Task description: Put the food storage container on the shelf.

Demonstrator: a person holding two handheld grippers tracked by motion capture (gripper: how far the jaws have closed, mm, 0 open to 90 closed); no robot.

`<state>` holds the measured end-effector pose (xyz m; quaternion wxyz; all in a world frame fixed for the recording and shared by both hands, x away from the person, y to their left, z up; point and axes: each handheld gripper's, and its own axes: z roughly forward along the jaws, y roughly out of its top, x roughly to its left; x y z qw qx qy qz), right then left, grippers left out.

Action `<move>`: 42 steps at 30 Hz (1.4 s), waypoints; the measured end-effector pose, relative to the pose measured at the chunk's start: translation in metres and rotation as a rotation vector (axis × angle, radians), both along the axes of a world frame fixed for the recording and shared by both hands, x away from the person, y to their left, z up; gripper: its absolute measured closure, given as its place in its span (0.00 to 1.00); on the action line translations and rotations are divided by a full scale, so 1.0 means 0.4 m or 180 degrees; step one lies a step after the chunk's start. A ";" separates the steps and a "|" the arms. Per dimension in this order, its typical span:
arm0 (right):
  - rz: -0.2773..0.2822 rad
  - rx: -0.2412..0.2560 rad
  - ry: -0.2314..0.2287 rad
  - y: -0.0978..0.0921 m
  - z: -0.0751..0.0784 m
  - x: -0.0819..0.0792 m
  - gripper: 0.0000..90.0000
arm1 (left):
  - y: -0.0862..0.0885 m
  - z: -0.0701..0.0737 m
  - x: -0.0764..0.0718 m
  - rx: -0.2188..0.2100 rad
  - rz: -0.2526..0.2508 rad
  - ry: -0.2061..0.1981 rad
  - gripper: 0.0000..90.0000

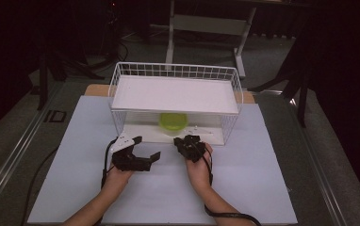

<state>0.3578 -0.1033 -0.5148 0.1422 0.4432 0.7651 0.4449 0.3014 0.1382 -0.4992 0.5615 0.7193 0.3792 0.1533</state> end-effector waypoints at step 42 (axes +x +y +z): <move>0.0296 0.0212 -0.0435 -0.236 0.085 -0.203 0.21 | 0.065 0.010 -0.103 0.0015 -0.0360 0.0126 0.01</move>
